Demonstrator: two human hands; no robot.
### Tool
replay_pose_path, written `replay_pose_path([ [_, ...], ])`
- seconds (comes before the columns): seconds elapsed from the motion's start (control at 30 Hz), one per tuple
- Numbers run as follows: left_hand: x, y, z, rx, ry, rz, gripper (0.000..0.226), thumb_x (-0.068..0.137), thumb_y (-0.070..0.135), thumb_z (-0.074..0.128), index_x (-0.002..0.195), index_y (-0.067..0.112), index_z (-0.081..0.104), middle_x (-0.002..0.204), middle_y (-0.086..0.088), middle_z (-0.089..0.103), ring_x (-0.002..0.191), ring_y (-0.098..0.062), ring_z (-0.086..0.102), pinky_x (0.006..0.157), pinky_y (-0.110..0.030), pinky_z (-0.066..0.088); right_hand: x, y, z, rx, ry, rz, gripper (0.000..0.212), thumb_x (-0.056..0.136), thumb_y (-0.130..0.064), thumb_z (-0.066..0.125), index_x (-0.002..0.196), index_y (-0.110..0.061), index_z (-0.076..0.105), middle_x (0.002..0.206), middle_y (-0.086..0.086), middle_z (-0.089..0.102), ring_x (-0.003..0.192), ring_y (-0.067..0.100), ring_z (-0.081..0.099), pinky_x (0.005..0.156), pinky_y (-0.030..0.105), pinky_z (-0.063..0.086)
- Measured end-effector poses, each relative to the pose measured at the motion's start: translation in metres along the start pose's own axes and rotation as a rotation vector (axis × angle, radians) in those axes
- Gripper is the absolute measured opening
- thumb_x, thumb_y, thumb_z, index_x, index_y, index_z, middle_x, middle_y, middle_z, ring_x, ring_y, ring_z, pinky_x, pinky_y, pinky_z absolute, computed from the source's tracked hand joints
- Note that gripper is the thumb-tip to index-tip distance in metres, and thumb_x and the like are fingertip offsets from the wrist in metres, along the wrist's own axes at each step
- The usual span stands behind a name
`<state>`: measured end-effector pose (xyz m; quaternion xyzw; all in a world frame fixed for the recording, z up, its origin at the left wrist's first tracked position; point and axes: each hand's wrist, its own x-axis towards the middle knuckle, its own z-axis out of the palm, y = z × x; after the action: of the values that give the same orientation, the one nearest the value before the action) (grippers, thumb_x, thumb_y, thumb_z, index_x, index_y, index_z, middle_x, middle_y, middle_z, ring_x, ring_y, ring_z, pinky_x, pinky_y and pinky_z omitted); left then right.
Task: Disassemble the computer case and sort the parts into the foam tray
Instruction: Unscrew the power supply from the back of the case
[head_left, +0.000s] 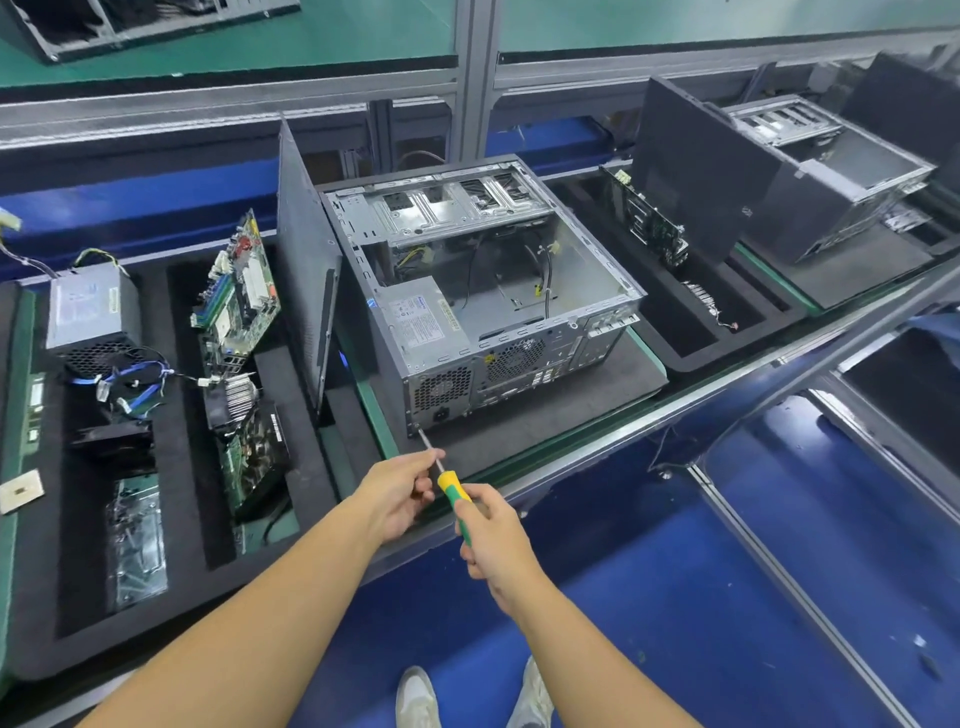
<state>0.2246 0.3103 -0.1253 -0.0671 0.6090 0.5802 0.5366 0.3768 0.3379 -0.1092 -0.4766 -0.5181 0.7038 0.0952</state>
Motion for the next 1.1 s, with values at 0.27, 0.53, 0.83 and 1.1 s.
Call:
replay_pose_path([
  [0.27,0.007,0.002,-0.008,0.003,-0.015,0.005,0.018,0.097,0.012,0.061,0.107,0.002,0.072,0.059,0.003,0.039,0.050,-0.009,0.036,0.051,-0.024,0.040,0.006,0.011,0.011,0.036,0.035,0.003,0.017,0.097,-0.031,0.054,0.101,-0.043,0.065,0.075,-0.003,0.055,0.050,0.010,0.035,0.042,0.024,0.027],
  [0.53,0.009,0.005,-0.004,0.069,-0.009,0.048,0.021,0.098,0.012,0.057,0.108,0.001,0.072,0.056,0.003,0.037,0.051,-0.010,0.036,0.052,-0.026,0.040,0.008,0.015,0.009,-0.010,0.117,-0.070,0.021,0.094,-0.029,0.059,0.109,-0.044,0.064,0.092,-0.001,0.061,0.065,0.013,0.043,0.054,0.027,0.038],
  [0.83,-0.005,-0.009,-0.003,0.448,-0.112,0.036,0.051,0.080,0.044,0.080,0.081,-0.007,0.073,0.061,-0.005,0.046,0.048,-0.013,0.036,0.045,-0.025,0.037,0.005,0.010,0.008,-0.508,0.220,-0.260,0.018,0.102,-0.033,0.053,0.110,-0.017,0.057,0.102,-0.001,0.058,0.084,0.016,0.054,0.068,0.028,0.039],
  [1.1,-0.007,-0.011,-0.015,0.219,-0.265,-0.105,0.035,0.088,0.032,0.069,0.098,-0.002,0.071,0.055,0.001,0.032,0.049,-0.011,0.030,0.050,-0.022,0.040,0.000,0.017,0.010,-0.093,0.109,-0.080,0.024,0.098,-0.044,0.057,0.109,-0.023,0.053,0.104,0.001,0.062,0.076,0.010,0.059,0.064,0.022,0.048],
])
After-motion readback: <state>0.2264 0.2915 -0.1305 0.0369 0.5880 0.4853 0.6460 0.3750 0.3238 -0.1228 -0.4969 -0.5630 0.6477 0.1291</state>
